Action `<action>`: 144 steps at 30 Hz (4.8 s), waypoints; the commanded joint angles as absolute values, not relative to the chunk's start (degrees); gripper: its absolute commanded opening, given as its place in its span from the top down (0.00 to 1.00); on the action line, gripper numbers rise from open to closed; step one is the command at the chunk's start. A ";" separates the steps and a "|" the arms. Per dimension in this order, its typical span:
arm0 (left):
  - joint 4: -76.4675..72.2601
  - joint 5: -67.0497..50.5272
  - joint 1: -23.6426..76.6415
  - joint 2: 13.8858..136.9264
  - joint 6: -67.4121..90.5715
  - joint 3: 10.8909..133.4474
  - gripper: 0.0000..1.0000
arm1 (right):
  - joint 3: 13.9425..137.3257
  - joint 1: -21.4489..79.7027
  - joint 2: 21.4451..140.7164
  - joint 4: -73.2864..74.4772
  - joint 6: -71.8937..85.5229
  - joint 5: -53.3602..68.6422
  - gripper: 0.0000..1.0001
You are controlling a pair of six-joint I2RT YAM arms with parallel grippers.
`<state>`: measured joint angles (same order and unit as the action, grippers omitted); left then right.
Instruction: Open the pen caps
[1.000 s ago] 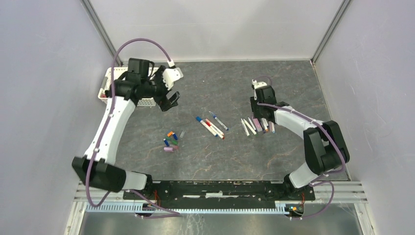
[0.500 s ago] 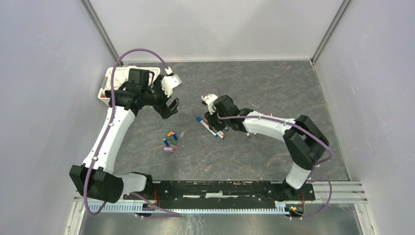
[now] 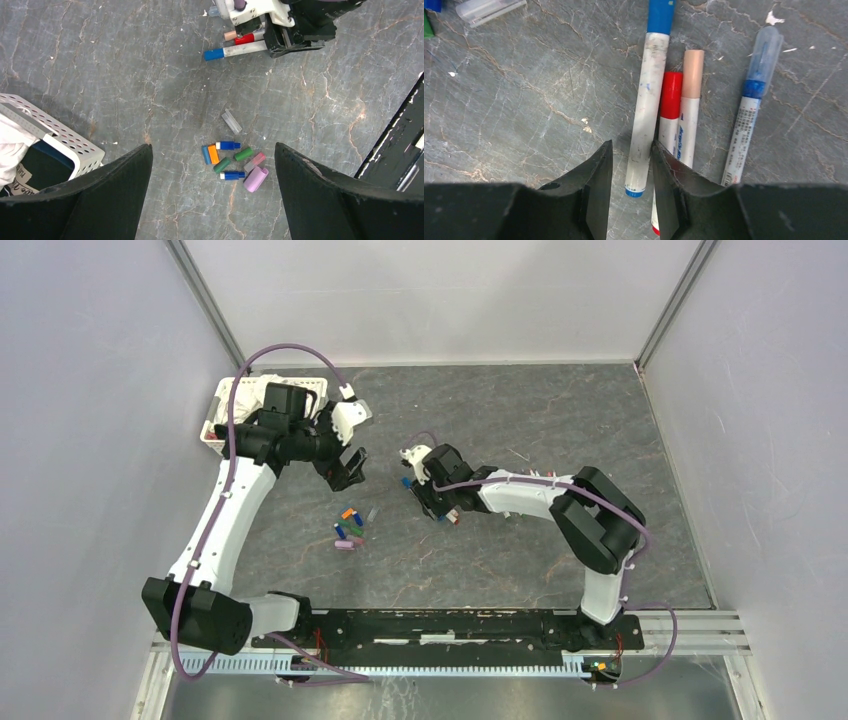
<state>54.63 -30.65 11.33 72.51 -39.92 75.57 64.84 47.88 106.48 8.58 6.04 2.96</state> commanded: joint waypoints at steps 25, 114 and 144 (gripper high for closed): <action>63.28 -34.18 11.07 67.99 -66.79 62.37 0.09 | 69.15 46.90 103.98 7.36 10.43 25.41 1.00; 45.47 -27.75 22.11 85.08 -70.85 57.23 0.97 | 55.02 24.59 88.62 14.96 14.16 5.18 1.00; 46.56 -25.70 24.27 87.23 -64.30 58.94 0.28 | 53.73 21.13 95.90 11.11 9.94 -11.20 0.66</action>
<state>42.33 -22.87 24.14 91.33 -66.98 54.26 54.39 21.32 96.77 11.03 10.31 -10.79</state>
